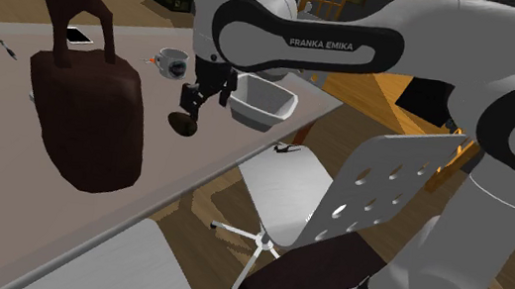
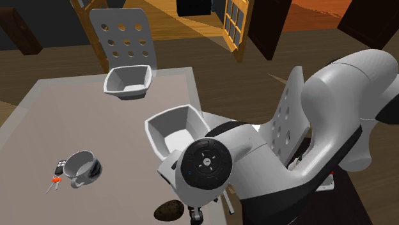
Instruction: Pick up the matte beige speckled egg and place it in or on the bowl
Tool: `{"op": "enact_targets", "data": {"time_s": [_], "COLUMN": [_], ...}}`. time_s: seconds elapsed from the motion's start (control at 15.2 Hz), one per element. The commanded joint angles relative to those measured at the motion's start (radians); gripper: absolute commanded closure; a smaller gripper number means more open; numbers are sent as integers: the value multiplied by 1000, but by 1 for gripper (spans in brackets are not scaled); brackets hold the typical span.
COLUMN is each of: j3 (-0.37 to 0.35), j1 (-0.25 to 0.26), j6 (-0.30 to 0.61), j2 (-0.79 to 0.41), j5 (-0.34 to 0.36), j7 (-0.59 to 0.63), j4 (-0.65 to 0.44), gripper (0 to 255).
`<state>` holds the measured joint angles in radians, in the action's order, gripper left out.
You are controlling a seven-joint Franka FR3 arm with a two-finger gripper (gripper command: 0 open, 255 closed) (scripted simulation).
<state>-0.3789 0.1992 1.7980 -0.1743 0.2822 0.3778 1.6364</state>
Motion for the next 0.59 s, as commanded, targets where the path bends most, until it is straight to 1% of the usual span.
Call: {"op": "enact_targets", "data": {"time_s": [0.0,0.53], "j3": [-9,1], "j1": [25,12], "j6": [-6,90], "j2": [-60,-71], "j5": [34,44], "j7": [15,24], "j4": [-55,28], "gripper": [0,0]}}
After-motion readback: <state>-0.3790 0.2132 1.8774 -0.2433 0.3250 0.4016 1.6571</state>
